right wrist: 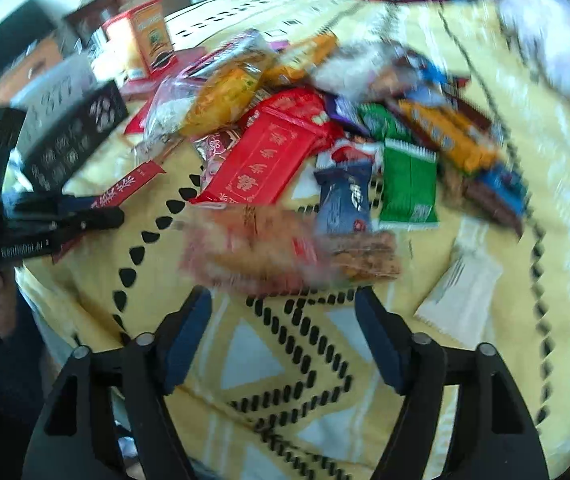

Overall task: Organize snacks
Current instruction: 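Grasp the bread bun bag with the right tool and lift it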

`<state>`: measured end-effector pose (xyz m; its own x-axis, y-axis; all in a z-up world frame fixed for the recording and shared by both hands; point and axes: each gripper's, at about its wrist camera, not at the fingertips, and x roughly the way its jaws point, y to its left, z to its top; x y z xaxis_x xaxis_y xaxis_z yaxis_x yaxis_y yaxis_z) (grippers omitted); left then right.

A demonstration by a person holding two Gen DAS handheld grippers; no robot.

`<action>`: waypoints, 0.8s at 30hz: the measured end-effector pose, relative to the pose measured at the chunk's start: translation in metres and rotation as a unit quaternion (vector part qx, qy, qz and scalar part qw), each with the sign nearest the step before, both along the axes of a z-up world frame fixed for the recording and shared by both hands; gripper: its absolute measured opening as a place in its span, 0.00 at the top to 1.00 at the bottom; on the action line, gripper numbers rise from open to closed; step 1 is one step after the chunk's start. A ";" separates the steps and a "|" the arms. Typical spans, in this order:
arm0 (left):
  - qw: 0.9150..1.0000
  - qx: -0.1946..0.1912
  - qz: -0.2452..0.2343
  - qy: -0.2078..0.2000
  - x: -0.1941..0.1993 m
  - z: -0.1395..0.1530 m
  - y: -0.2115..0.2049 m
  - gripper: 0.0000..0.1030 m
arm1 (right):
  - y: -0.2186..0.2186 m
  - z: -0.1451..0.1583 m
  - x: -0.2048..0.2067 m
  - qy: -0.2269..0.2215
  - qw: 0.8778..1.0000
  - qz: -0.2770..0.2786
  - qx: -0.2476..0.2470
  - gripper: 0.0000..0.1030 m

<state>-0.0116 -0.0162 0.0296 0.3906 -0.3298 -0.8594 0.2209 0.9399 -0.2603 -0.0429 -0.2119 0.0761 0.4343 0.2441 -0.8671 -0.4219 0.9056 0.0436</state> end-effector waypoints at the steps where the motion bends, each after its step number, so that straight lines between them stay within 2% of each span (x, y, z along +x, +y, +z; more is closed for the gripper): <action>1: 1.000 0.000 0.000 0.001 0.001 -0.001 0.000 0.71 | 0.004 0.001 -0.002 -0.012 1.000 0.011 -0.017 0.23; 5: 1.000 -0.003 0.001 0.000 0.001 0.000 0.000 0.71 | 0.019 0.003 -0.004 -0.048 0.995 0.059 -0.065 0.18; 7: 1.000 -0.007 0.003 0.001 0.002 -0.001 0.001 0.71 | 0.012 0.011 0.004 -0.028 0.998 0.055 -0.023 0.15; 9: 1.000 -0.011 0.004 0.002 0.002 -0.001 0.003 0.70 | 0.004 0.016 0.016 0.005 0.998 0.041 0.052 0.13; 10: 1.000 -0.012 0.003 0.003 0.002 -0.001 0.002 0.70 | 0.005 0.018 0.021 0.008 0.997 0.044 0.055 0.13; 12: 1.000 -0.016 0.001 0.006 0.003 -0.001 0.002 0.70 | 0.015 0.018 0.029 0.007 0.998 0.063 0.021 0.09; 15: 1.000 -0.021 0.003 0.007 0.003 -0.002 0.003 0.70 | 0.032 0.003 0.048 0.041 0.994 0.100 -0.025 0.09; 19: 1.000 -0.017 0.001 0.005 0.004 -0.002 0.003 0.70 | 0.044 -0.025 0.064 0.083 0.987 0.127 -0.049 0.08; 20: 1.000 -0.016 0.001 0.003 0.003 -0.002 0.003 0.70 | 0.047 -0.030 0.064 0.081 0.986 0.131 -0.059 0.11; 21: 1.000 -0.016 0.003 0.000 0.003 -0.001 0.004 0.70 | 0.049 -0.033 0.064 0.076 0.987 0.129 -0.064 0.19; 23: 1.000 -0.009 0.005 -0.011 0.001 0.003 0.004 0.70 | 0.043 -0.030 0.063 0.065 0.992 0.105 -0.039 0.34; 24: 1.000 -0.008 0.006 -0.017 0.000 0.007 0.005 0.71 | 0.038 -0.024 0.060 0.057 0.994 0.094 -0.018 0.37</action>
<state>-0.0114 -0.0109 0.0361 0.4244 -0.3388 -0.8397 0.2181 0.9383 -0.2683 0.0173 -0.1734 0.0524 0.2836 0.2786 -0.9176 -0.5774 0.8136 0.0686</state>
